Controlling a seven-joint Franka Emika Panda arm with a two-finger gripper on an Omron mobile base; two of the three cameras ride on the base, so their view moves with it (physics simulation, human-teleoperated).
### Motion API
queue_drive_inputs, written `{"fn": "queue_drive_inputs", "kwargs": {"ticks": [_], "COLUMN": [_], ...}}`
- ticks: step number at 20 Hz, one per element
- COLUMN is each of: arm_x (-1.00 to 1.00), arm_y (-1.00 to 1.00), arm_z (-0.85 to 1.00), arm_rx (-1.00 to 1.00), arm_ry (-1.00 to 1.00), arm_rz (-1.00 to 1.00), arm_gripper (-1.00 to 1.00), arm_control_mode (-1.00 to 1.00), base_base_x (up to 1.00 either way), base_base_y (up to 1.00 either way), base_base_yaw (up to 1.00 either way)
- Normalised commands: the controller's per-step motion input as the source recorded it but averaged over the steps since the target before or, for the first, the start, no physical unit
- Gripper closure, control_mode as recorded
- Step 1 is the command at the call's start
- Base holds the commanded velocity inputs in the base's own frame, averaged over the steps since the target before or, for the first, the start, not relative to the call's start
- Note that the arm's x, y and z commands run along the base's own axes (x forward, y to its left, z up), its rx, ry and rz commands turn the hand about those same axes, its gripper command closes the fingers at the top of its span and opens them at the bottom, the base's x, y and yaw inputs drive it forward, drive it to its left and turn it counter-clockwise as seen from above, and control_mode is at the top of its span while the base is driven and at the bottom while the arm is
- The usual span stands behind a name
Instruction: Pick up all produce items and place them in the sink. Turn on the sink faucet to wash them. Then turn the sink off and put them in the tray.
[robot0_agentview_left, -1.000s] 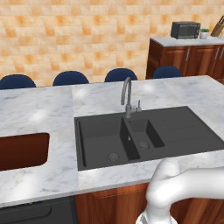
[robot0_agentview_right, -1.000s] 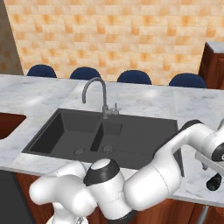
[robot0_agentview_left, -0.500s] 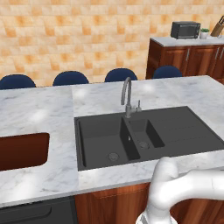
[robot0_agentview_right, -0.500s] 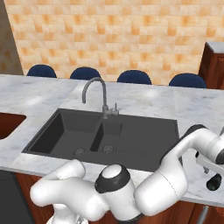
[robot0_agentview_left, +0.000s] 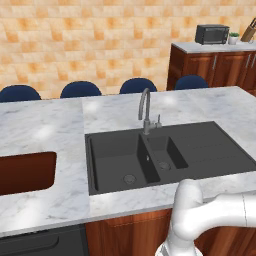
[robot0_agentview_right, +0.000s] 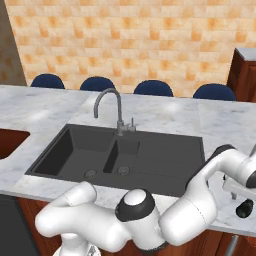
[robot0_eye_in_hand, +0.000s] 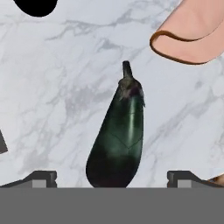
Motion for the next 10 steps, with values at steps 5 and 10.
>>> {"fn": "queue_drive_inputs", "kwargs": {"ticks": [5,10], "arm_x": [0.0,0.01], "arm_y": [0.0,0.03], "arm_z": [-0.26,-0.32], "arm_rx": [-0.01,-0.03], "arm_ry": [0.01,0.03], "arm_rz": [0.12,0.09], "arm_gripper": [-1.0,-1.0], "arm_control_mode": [-1.0,-1.0], "base_base_x": [0.0,0.0], "base_base_y": [0.0,0.0], "base_base_yaw": [0.0,0.0]}}
